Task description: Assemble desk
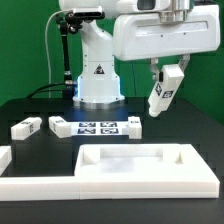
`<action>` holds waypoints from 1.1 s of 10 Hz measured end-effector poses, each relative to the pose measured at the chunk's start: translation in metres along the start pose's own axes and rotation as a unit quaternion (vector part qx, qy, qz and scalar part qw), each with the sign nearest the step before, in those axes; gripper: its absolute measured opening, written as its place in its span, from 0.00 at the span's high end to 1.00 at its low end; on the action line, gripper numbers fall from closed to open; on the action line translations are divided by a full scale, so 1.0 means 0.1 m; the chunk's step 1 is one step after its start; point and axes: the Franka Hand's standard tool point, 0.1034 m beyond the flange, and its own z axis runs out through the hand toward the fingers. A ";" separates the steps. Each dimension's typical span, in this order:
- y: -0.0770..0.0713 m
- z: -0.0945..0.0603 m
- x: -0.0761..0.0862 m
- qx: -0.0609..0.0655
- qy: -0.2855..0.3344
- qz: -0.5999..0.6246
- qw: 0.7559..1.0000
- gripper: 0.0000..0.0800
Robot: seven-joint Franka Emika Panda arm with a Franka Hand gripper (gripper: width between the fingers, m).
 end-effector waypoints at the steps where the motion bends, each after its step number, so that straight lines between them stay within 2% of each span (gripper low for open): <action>1: 0.11 -0.01 0.17 0.008 0.038 -0.001 0.999 0.64; 2: 0.32 -0.07 0.41 0.005 0.092 0.012 0.996 0.64; 3: 0.41 -0.13 0.55 0.001 0.115 0.019 0.993 0.64; 5: 0.48 -0.11 0.55 -0.027 0.183 0.012 0.983 0.64; 6: 0.51 -0.10 0.53 -0.035 0.197 0.013 0.980 0.64; 7: 0.57 -0.11 0.55 -0.050 0.231 0.008 0.972 0.64; 8: 0.54 -0.06 0.51 -0.046 0.220 0.008 0.974 0.64; 9: 0.49 -0.05 0.53 -0.050 0.235 0.004 0.971 0.64; 10: 0.43 0.01 0.59 -0.048 0.237 0.004 0.970 0.64; 11: 0.35 0.02 0.71 -0.042 0.244 0.010 0.969 0.64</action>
Offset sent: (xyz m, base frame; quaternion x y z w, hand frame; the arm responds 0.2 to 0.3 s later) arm 0.0000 0.0000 0.0000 0.0000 0.1296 0.0000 0.9916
